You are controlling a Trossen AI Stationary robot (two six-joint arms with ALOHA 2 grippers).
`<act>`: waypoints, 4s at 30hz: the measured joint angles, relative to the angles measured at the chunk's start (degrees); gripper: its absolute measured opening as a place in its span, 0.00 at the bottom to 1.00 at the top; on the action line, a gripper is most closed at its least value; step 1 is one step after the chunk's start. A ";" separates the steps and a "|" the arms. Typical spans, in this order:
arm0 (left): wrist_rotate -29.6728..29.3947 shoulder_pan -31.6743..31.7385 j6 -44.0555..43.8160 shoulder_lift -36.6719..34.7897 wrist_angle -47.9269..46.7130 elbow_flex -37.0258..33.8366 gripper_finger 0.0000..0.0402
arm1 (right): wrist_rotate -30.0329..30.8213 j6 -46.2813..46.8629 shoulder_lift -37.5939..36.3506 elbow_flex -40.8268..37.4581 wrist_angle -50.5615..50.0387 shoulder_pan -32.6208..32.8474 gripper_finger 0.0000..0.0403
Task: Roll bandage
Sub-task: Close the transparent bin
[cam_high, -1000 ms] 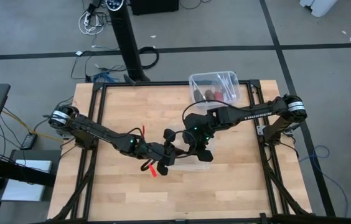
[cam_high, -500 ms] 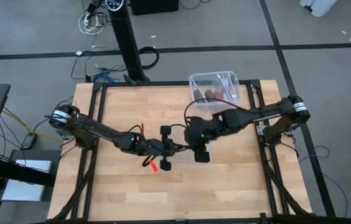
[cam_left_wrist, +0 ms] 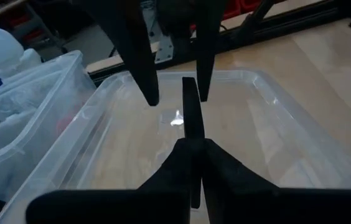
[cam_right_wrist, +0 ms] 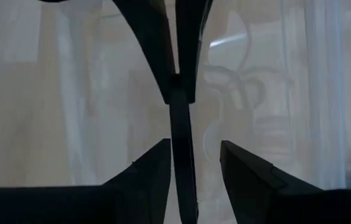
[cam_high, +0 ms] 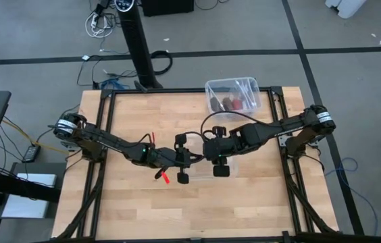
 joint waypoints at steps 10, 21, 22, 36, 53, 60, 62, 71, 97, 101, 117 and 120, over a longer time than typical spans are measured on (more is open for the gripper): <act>0.25 1.30 -2.05 0.00 1.34 0.11 0.05 | -0.54 0.09 0.04 -0.02 -1.86 -0.02 0.31; 2.17 1.49 -2.79 0.00 2.58 0.13 0.05 | -0.49 -3.01 0.07 -0.07 -2.86 -0.63 0.08; 2.36 1.49 -2.80 0.00 2.58 0.13 0.06 | -0.57 -3.37 0.07 -0.07 -2.85 -0.62 0.08; 1.29 0.30 -0.79 -4.02 1.85 0.15 0.33 | 3.62 -3.76 0.15 1.23 -7.97 -1.23 0.08; -4.95 -1.59 -0.23 -17.51 6.50 -14.47 0.38 | 14.33 -24.83 0.11 16.34 -21.47 -12.33 0.08; -4.96 -1.62 -2.87 -17.83 11.33 -19.94 0.38 | 13.93 -36.39 0.02 16.25 -23.09 -23.88 0.08; -4.96 -1.66 -3.08 -17.90 11.43 -20.31 0.38 | 12.09 -37.38 0.02 16.13 -23.01 -28.18 0.08; -4.97 -1.68 -3.25 -17.90 11.59 -21.73 0.38 | 2.25 -44.05 0.02 16.13 -21.35 -41.99 0.08; 3.41 2.56 -4.79 -17.90 11.17 -21.73 0.38 | -3.72 -51.76 -0.22 0.66 -10.83 -51.98 0.08; 3.41 2.56 -4.79 -17.90 10.78 -21.70 0.38 | -5.73 -50.22 -0.24 0.68 -11.68 -52.11 0.08; 3.26 2.54 -5.91 -20.87 6.49 -21.64 0.33 | -9.36 -46.72 -1.20 -5.08 -7.92 -51.98 0.08; 3.30 2.52 -5.90 -23.09 4.85 -21.62 0.33 | -10.01 -45.85 -1.03 -5.19 -5.70 -51.09 0.08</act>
